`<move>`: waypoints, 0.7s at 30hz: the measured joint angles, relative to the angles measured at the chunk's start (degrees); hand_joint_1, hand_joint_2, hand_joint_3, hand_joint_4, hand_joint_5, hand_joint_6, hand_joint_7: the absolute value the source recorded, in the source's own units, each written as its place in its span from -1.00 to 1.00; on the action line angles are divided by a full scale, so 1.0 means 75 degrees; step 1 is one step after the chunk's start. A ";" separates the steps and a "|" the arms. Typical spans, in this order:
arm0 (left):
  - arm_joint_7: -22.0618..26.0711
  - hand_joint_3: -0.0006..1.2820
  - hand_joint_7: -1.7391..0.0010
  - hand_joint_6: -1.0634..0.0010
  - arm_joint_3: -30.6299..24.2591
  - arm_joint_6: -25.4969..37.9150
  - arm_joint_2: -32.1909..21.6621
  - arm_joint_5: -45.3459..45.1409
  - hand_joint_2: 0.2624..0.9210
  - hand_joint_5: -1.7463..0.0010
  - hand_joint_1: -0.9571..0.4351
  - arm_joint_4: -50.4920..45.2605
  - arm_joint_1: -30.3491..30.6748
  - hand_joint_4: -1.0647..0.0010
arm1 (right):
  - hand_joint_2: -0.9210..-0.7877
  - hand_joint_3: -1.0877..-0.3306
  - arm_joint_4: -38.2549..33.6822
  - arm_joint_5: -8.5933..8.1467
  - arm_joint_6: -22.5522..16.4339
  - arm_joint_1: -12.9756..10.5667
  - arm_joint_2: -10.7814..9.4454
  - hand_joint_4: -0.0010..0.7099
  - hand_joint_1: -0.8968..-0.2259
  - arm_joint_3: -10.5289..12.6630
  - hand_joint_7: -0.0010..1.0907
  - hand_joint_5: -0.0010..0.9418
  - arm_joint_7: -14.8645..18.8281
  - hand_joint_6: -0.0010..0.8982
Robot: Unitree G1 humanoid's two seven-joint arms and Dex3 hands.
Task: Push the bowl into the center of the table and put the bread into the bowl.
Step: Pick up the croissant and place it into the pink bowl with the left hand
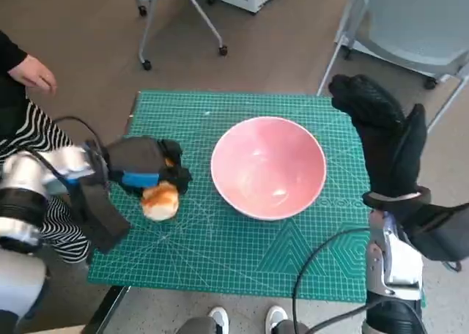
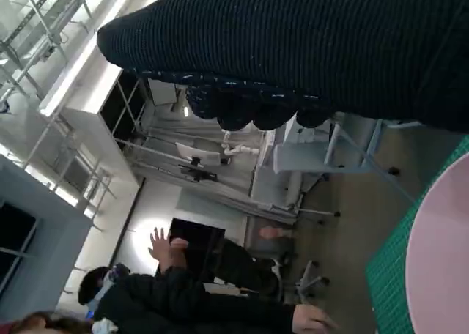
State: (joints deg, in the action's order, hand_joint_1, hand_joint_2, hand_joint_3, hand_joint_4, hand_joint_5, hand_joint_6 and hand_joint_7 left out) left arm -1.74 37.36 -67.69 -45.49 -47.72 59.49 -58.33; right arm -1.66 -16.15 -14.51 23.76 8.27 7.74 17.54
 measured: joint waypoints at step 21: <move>0.2251 -0.98 -0.30 -0.37 -0.1994 0.1461 0.1168 0.4698 0.97 -0.17 0.38 -0.3512 -0.0073 -0.40 | -1.00 0.09 -0.0049 -0.0089 -0.0076 0.0020 0.0035 -0.44 -0.37 0.0073 0.07 -0.99 0.0129 -0.84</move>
State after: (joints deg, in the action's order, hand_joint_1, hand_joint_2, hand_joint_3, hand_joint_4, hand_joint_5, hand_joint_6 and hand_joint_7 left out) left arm 15.14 22.41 -56.73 -36.73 -12.49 33.15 -58.88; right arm -2.03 -16.82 -15.08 23.91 8.54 8.29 18.51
